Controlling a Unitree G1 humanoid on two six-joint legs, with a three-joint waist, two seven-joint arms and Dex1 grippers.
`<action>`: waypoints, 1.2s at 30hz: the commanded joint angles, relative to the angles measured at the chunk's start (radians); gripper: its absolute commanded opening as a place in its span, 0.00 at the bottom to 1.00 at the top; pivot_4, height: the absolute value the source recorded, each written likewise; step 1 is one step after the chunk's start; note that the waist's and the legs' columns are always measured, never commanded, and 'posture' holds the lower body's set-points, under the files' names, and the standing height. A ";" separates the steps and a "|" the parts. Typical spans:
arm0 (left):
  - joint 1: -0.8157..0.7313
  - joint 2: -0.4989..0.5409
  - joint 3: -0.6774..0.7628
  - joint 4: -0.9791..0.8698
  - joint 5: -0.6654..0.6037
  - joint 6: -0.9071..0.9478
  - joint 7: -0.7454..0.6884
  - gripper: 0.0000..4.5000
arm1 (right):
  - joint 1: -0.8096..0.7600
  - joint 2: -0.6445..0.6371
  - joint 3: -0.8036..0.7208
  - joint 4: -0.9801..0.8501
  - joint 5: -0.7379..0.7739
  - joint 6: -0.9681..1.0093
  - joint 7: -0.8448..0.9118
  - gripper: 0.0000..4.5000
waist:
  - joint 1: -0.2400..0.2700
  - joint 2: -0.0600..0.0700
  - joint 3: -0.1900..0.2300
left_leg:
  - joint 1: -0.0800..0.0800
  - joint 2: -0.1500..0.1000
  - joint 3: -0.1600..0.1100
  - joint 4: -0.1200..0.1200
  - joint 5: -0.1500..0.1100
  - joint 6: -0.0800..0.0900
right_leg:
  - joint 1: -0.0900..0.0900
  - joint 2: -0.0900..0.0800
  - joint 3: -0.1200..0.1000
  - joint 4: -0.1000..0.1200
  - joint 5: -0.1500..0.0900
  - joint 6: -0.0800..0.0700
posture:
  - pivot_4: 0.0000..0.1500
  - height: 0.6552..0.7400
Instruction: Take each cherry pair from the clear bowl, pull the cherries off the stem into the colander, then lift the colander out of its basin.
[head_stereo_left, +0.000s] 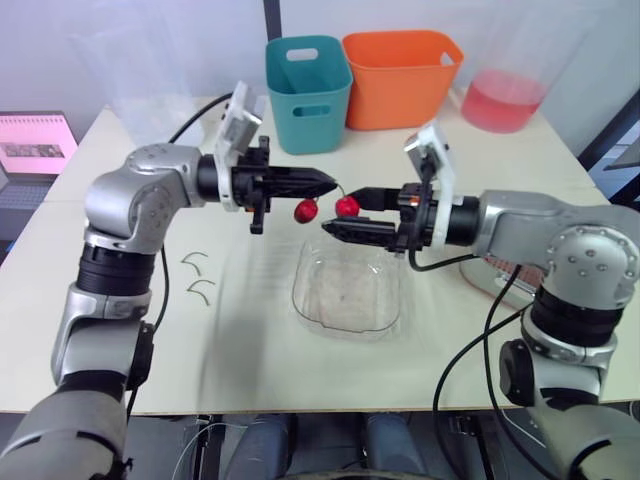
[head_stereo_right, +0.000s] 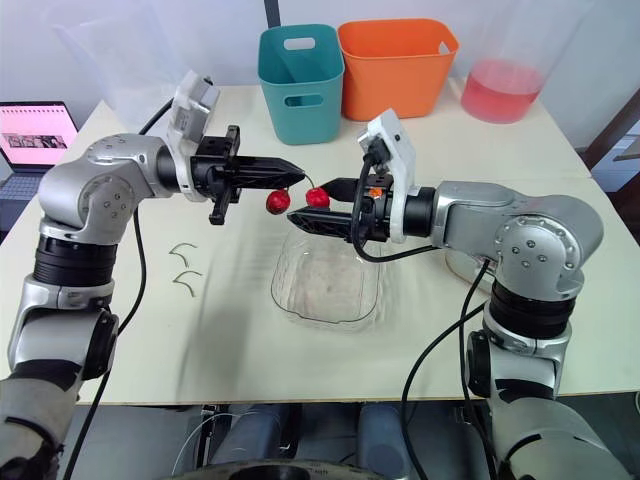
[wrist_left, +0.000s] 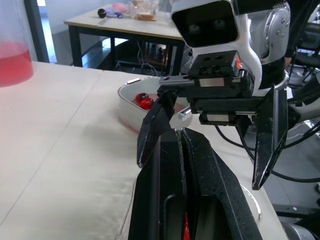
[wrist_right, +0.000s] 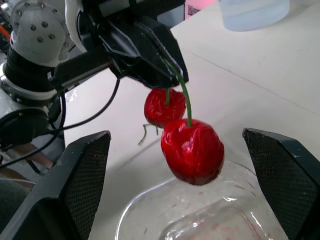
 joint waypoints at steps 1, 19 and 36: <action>-0.028 -0.002 0.012 -0.013 0.002 -0.019 -0.004 0.00 | -0.018 0.015 -0.007 -0.012 0.024 -0.025 -0.021 0.88 | 0.000 0.000 0.000 | 0.000 0.000 0.000 0.000 0.000 0.000 | 0.000 0.000 0.000 0.000 0.000 0.000 | 1.00 1.00; -0.074 -0.034 0.055 0.043 -0.003 -0.022 0.017 0.00 | 0.046 -0.043 0.054 -0.064 0.026 -0.060 -0.036 0.14 | 0.000 0.000 0.000 | 0.000 0.000 0.000 0.001 0.000 0.000 | 0.000 0.000 0.000 0.002 0.000 0.000 | 1.00 1.00; -0.009 -0.034 0.018 -0.006 0.044 -0.077 0.013 0.00 | 0.270 -0.347 -0.142 -0.052 -0.128 -0.312 0.015 0.14 | 0.015 -0.001 0.000 | 0.000 -0.001 0.000 0.001 0.000 0.001 | 0.001 -0.001 0.000 0.000 0.000 0.000 | 1.00 1.00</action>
